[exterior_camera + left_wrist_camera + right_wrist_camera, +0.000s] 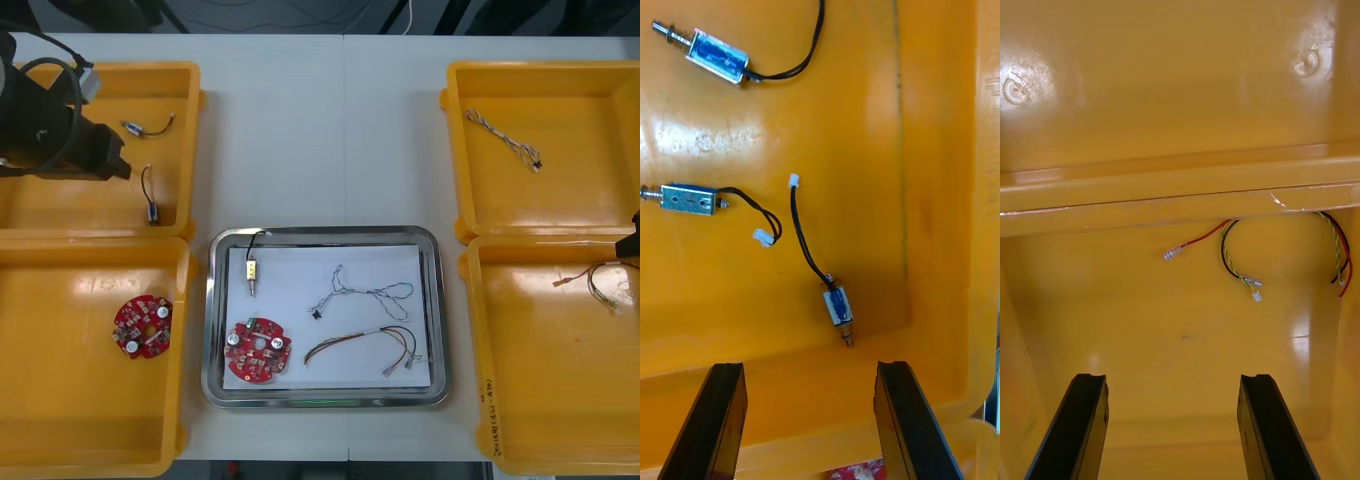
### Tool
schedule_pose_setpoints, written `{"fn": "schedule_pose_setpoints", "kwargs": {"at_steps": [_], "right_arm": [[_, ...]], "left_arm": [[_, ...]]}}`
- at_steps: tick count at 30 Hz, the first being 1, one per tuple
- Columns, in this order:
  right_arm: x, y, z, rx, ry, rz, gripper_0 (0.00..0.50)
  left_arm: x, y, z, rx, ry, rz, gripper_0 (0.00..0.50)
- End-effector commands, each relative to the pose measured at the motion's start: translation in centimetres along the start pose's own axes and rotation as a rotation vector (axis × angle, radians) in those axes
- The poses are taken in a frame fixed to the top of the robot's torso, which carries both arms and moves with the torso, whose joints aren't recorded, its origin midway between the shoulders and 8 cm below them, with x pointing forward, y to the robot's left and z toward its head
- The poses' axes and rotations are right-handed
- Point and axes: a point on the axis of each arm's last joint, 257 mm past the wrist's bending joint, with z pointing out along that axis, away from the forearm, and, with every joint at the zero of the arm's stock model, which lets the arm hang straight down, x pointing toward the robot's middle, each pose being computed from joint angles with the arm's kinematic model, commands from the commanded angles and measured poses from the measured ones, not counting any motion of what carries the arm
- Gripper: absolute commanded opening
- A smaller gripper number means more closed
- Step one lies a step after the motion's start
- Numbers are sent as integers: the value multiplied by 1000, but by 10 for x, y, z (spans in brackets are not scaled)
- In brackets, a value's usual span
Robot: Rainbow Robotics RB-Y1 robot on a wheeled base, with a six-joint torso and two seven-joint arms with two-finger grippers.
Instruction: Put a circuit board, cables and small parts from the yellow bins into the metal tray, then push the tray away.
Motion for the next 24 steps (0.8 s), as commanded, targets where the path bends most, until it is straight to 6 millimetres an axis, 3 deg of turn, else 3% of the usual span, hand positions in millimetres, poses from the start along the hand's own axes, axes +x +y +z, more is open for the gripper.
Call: {"fn": "schedule_pose_setpoints", "kwargs": {"at_steps": [1,14,24], "right_arm": [[-8,-12,-18,32,-40,-30,500],[-8,-11,-18,28,-40,-28,500],[-7,-10,-18,25,-39,-26,500]], "left_arm": [[12,-14,17,-30,9,-38,500],[36,-20,53,-55,37,-59,500],[30,-18,71,-21,15,-132,500]]}}
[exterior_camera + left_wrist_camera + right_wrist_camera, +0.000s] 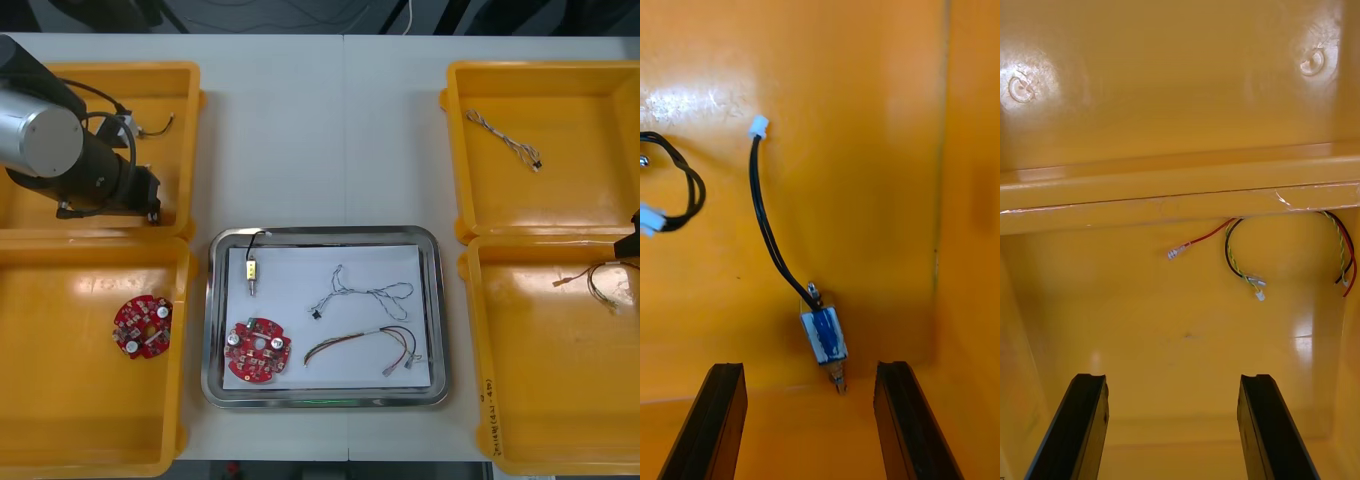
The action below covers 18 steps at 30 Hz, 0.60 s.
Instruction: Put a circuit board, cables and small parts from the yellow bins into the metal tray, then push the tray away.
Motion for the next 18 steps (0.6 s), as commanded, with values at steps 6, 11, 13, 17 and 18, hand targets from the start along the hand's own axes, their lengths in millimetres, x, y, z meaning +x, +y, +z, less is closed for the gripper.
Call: {"fn": "schedule_pose_setpoints", "kwargs": {"at_steps": [6,11,13,17,18], "right_arm": [[-7,-11,-17,31,-39,-24,500],[-7,-11,-17,30,-39,-24,500],[-8,-11,-18,29,-40,-25,500],[-7,-11,-17,30,-39,-26,500],[-8,-10,-18,28,-40,-26,500]], "left_arm": [[-7,-3,1,16,27,-133,500],[-14,-4,-9,12,54,-145,500],[-15,-3,-11,13,61,-152,500],[-16,0,-10,15,74,-166,500],[-16,0,-9,17,76,-169,500]]}}
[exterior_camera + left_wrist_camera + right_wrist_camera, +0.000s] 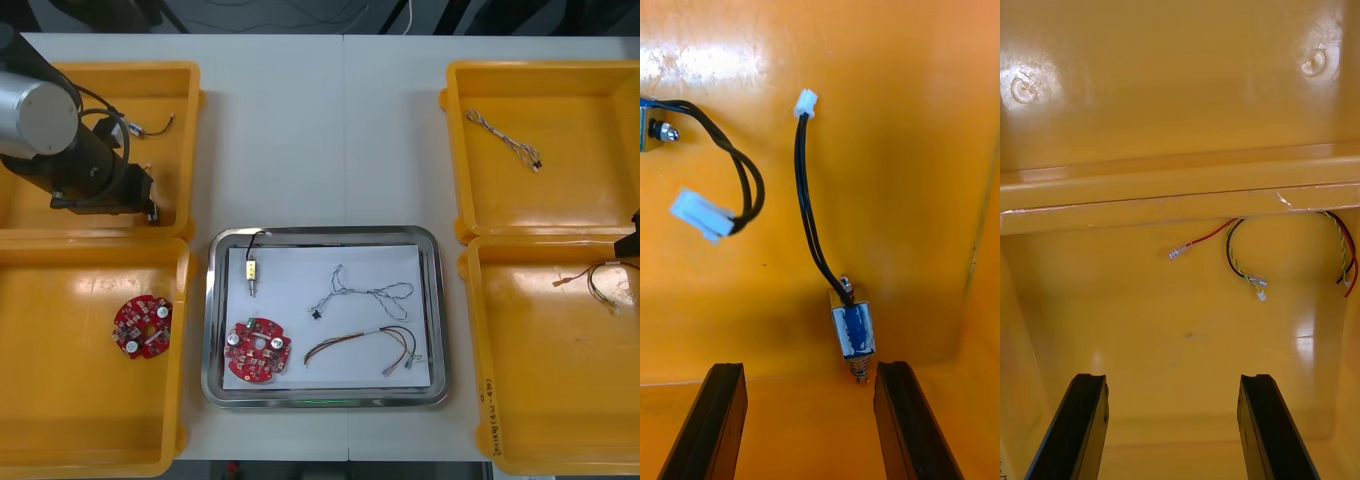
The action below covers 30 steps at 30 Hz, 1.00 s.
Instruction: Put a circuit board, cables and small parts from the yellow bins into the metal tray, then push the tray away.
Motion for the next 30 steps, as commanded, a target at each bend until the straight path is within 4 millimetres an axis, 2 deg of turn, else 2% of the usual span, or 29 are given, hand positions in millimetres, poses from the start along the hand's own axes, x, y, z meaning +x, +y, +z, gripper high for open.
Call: {"fn": "schedule_pose_setpoints", "kwargs": {"at_steps": [1,8,13,30], "right_arm": [[-7,-12,-17,34,-38,-28,500],[-8,-11,-17,34,-39,-28,500],[-8,-12,-17,35,-40,-28,500],[-8,-11,-17,34,-39,-25,500]], "left_arm": [[-20,-13,-14,25,-24,-105,500],[-22,-12,-11,40,-4,-138,500],[-24,-18,0,45,-11,-136,500],[-19,-29,12,48,-10,-126,500]]}}
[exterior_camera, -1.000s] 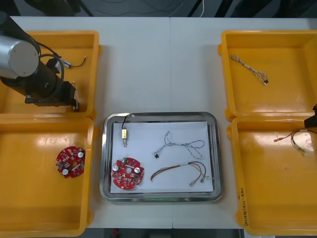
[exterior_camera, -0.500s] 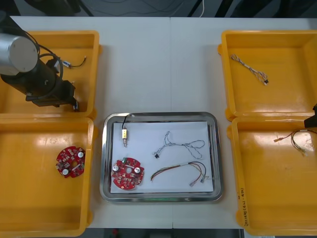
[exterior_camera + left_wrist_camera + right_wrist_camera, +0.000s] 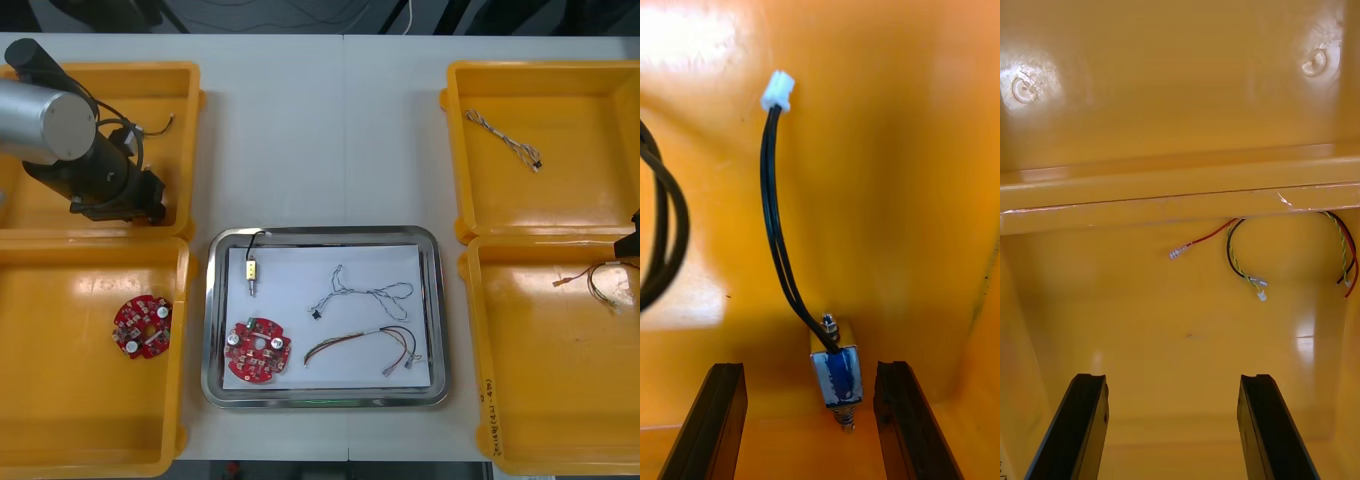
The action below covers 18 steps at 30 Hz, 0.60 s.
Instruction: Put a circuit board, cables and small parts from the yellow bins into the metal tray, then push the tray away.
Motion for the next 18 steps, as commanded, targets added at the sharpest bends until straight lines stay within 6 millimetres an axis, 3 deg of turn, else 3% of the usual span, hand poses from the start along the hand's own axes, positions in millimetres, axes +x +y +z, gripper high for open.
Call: {"fn": "schedule_pose_setpoints", "kwargs": {"at_steps": [1,6,7,8,9,11,13,18], "right_arm": [[-7,-12,-17,35,-38,-23,500],[-8,-12,-17,35,-39,-23,500],[-7,-12,-17,35,-38,-23,500],[-8,-12,-17,35,-41,-22,500],[-8,-12,-17,36,-40,-23,500],[-7,-12,-17,36,-39,-21,500],[-7,-12,-17,35,-38,-21,500],[-7,-12,-17,35,-38,-21,500]], "left_arm": [[-21,-20,-13,23,-43,-89,500],[-21,-20,-10,17,-49,-84,500],[-21,-20,-10,18,-48,-86,469],[-21,-20,-9,18,-47,-85,390],[-22,-20,-10,17,-50,-84,342],[-22,-21,-10,20,-53,-85,139],[-22,-21,-10,23,-53,-85,1],[-22,-22,-10,26,-53,-85,0]]}}
